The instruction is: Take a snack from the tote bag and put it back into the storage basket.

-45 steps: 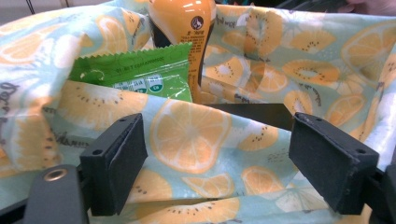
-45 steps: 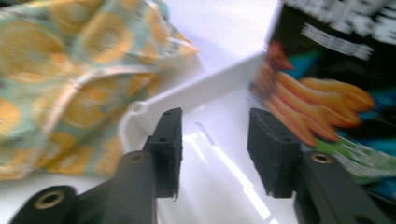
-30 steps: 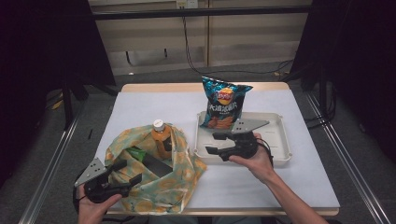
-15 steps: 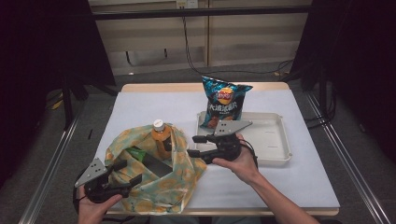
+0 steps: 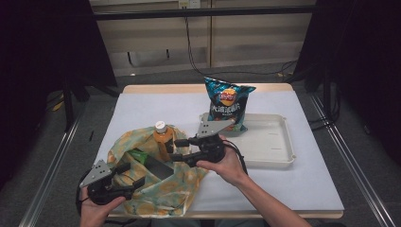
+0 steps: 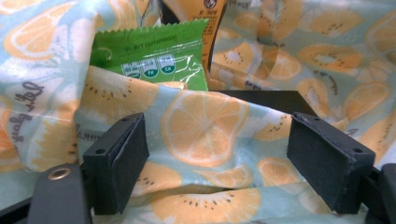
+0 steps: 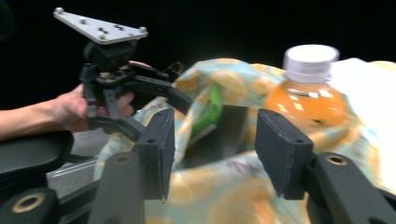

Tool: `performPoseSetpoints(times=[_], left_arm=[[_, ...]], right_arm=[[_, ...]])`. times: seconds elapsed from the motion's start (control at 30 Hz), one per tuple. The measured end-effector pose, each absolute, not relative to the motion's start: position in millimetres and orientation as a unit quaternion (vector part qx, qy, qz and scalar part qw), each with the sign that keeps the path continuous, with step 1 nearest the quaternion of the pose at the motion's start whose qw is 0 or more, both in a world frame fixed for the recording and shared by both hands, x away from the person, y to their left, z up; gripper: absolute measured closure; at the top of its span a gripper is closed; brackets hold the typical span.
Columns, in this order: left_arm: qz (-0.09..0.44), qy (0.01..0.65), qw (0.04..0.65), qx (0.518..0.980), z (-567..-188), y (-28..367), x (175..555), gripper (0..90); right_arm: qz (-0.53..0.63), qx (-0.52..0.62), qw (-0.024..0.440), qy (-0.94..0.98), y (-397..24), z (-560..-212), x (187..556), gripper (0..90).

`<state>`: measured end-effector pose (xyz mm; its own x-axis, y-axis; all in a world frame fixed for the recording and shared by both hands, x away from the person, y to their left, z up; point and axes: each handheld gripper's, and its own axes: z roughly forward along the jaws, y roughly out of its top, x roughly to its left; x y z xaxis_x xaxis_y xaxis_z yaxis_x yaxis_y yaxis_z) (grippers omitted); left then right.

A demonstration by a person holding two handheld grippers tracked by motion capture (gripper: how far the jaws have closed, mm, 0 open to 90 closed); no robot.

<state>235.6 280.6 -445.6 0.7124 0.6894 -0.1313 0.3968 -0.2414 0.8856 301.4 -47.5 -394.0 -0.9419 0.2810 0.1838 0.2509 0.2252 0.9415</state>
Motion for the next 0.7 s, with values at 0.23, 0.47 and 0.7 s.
performPoseSetpoints(times=[0.23,0.47,0.7], left_arm=[[0.132,0.362,0.480,0.788,-451,280,240,20.6],[0.130,0.364,0.470,0.793,-452,280,240,20.7],[0.132,0.365,0.460,0.799,-452,281,238,24.5]], right_arm=[[0.592,0.158,-0.008,0.790,-24,-397,301,53.1],[0.574,0.164,-0.026,0.802,2,-411,311,52.6],[0.558,0.177,-0.021,0.810,24,-420,321,52.8]])
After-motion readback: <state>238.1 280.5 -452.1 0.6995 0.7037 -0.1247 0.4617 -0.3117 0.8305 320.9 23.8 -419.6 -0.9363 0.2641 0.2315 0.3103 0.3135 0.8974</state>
